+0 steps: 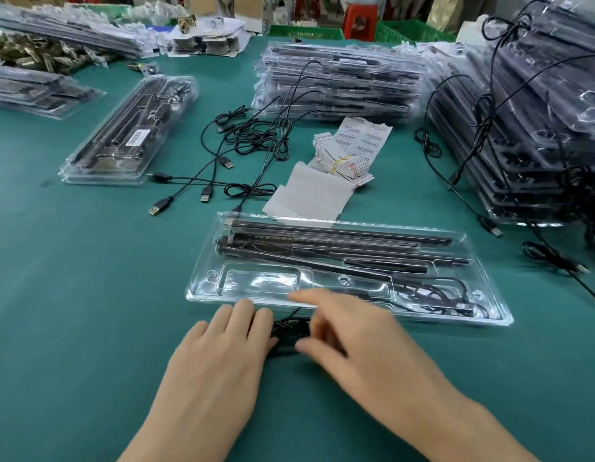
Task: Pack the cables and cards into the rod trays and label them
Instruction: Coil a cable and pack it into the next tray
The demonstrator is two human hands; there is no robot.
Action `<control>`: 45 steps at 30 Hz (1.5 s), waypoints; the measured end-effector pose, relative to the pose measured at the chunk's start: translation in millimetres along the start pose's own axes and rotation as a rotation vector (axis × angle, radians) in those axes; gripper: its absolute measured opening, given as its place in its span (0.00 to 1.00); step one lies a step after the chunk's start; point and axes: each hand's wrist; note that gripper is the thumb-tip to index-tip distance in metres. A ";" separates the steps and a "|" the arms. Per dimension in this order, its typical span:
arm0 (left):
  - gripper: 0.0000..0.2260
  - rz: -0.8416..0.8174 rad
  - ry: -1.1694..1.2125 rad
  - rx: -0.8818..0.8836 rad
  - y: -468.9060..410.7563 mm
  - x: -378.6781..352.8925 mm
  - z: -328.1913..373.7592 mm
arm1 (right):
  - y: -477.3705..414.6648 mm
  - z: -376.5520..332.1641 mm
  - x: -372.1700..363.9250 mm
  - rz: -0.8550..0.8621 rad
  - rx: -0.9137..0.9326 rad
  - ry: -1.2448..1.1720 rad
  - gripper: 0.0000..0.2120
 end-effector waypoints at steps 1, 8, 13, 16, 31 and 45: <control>0.13 -0.012 -0.003 -0.004 -0.2 -0.4 -0.9 | 7.3 7.5 5.4 0.114 -0.022 -0.003 0.12; 0.14 0.035 -0.026 -0.032 2.6 -3.5 -8.4 | 37.0 29.6 11.2 0.385 -0.120 0.250 0.07; 0.14 0.090 0.016 -0.023 5.5 -4.8 -10.8 | 33.2 24.1 -0.2 0.451 -0.079 0.326 0.05; 0.15 0.092 0.030 -0.019 8.4 -5.1 -11.2 | 33.0 23.5 -5.6 0.481 -0.057 0.375 0.07; 0.22 -0.064 0.033 -0.110 12.1 1.9 -14.1 | 23.0 20.9 -1.9 0.463 0.133 0.367 0.03; 0.18 0.068 0.141 0.008 17.3 1.6 -5.9 | 9.4 14.1 5.5 0.276 0.258 0.295 0.11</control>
Point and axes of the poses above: each hand's wrist, its own y-axis away from the middle knuckle, its own x-axis out of the back of the hand, z = x × y, and after that the axes turned 3 degrees about -x, right-handed
